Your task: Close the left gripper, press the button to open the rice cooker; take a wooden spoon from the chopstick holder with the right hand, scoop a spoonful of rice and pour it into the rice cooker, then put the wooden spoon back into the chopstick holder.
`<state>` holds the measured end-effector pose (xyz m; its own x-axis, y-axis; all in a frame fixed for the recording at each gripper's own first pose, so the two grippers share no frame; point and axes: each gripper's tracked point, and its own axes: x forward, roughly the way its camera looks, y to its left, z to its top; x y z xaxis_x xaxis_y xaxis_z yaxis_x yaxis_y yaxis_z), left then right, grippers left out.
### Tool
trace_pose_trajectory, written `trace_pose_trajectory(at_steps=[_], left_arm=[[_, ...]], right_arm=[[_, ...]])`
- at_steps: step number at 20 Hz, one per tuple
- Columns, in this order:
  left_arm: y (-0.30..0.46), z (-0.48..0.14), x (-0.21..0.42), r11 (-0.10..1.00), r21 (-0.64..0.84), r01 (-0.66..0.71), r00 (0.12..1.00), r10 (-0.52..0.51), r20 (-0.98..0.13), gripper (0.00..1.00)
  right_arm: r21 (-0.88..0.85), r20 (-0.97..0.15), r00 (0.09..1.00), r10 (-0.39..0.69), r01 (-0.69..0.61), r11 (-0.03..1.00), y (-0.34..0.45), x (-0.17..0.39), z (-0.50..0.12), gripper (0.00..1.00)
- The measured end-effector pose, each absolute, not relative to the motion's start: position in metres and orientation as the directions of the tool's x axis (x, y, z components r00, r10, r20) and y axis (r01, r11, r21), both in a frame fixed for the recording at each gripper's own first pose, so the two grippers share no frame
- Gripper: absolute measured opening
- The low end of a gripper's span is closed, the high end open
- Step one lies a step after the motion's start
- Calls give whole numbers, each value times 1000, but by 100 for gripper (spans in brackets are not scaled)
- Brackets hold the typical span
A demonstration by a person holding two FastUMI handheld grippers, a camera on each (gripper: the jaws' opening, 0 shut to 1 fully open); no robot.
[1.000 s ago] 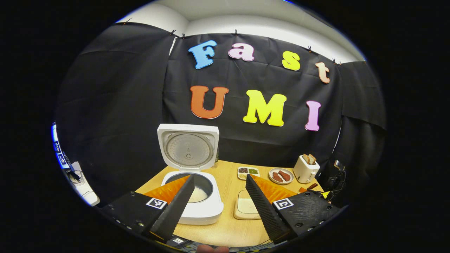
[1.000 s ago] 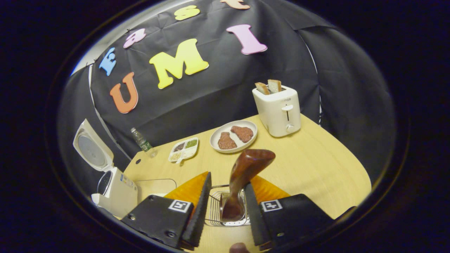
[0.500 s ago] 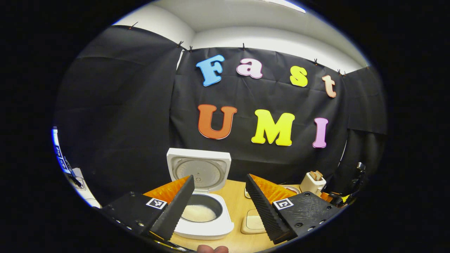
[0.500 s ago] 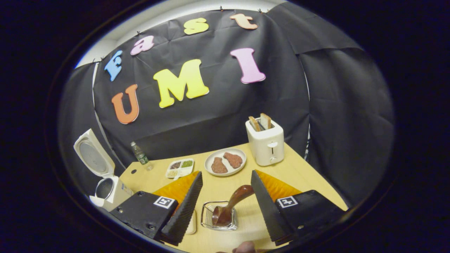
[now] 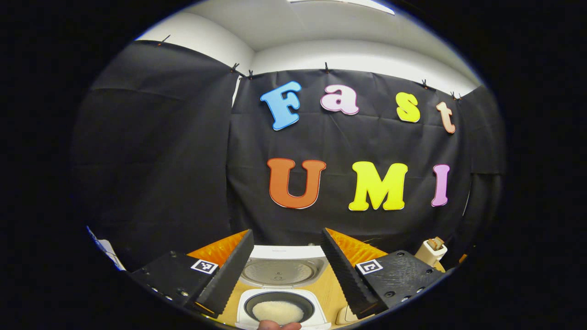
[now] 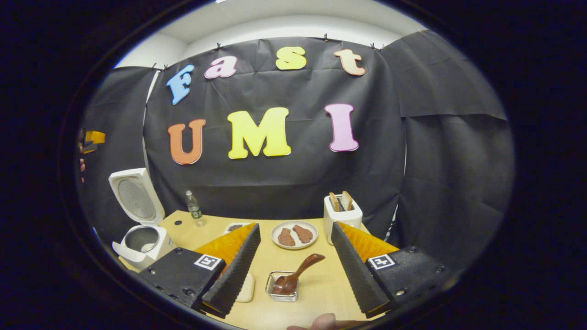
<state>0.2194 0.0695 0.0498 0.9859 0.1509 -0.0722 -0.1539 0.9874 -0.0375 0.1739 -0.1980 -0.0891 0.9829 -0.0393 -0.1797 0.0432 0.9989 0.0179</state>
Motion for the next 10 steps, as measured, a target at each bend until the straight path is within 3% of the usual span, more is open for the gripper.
trace_pose_trajectory(at_steps=[6, 10], left_arm=[[99, -11, 302, 983, -14, -181, 951, 171, -259, 94], [121, -33, 326, 978, -53, -203, 925, 174, -337, 95]], right_arm=[[-59, -221, 975, -9, -4, 998, -179, 137, -105, 100], [-69, -288, 958, -10, -11, 998, -178, 126, -123, 99]])
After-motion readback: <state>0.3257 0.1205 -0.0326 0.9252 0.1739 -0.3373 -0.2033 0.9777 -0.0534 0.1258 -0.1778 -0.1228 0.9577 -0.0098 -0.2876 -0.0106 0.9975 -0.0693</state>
